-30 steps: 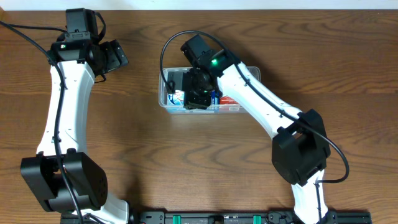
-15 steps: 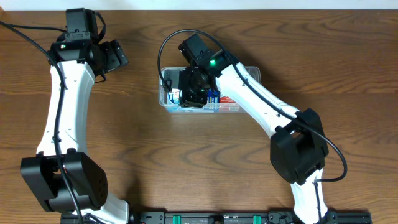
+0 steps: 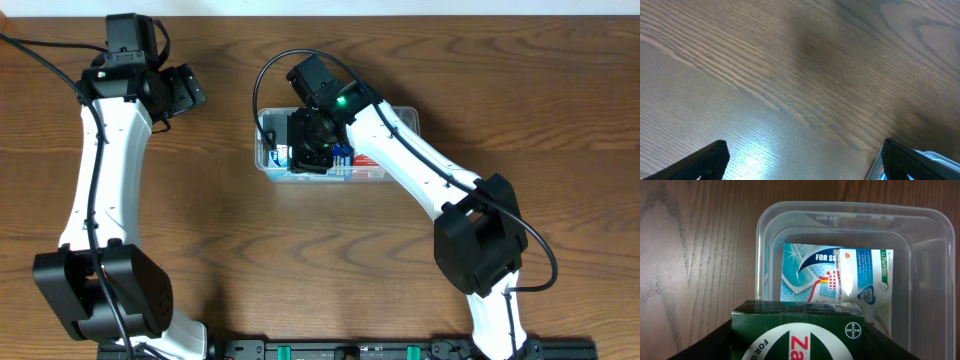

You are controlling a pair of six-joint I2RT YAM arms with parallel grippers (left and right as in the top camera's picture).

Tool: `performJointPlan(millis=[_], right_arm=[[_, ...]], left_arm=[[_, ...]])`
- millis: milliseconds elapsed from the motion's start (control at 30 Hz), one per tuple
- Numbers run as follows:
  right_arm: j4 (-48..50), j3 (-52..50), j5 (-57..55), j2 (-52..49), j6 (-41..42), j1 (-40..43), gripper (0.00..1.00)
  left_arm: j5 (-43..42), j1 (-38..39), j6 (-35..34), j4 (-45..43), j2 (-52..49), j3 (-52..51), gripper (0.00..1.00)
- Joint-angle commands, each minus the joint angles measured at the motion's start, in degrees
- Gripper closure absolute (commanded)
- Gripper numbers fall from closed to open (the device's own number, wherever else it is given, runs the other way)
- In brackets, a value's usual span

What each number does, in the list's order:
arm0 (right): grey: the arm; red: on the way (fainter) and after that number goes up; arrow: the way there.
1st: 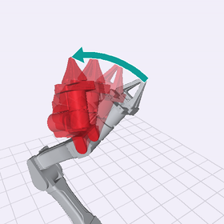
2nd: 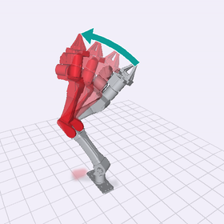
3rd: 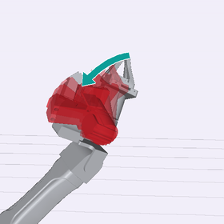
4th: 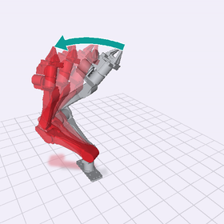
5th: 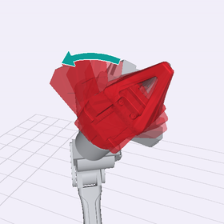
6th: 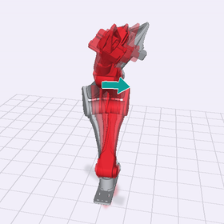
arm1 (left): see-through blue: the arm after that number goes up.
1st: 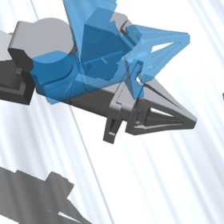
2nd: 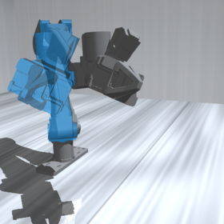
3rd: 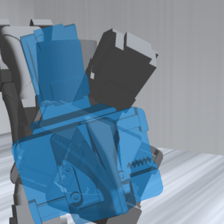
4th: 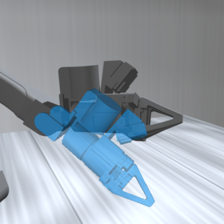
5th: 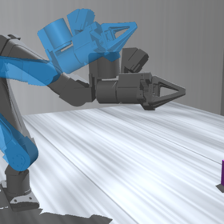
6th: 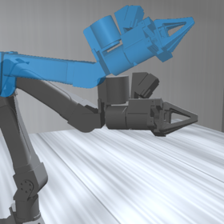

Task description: Pack container

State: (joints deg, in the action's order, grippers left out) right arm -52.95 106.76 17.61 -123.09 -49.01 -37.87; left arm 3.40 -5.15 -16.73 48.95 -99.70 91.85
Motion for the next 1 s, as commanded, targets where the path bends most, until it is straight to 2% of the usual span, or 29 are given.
performJointPlan(millis=[0,433,967], right_arm=[[-0.7,-0.8,-4.1,-3.7,-2.1,-0.7,0.37],[-5.8,5.1,-4.1,-3.7,-2.0,-0.7,0.39],[-3.8,5.7,-4.0,-3.7,-2.3,0.8,0.39]], left_arm=[[0.3,-0.2,-0.1,0.1,-0.3,0.3,0.02],[0.3,-0.2,-0.1,0.1,-0.3,0.3,0.02],[0.3,-0.2,-0.1,0.1,-0.3,0.3,0.02]])
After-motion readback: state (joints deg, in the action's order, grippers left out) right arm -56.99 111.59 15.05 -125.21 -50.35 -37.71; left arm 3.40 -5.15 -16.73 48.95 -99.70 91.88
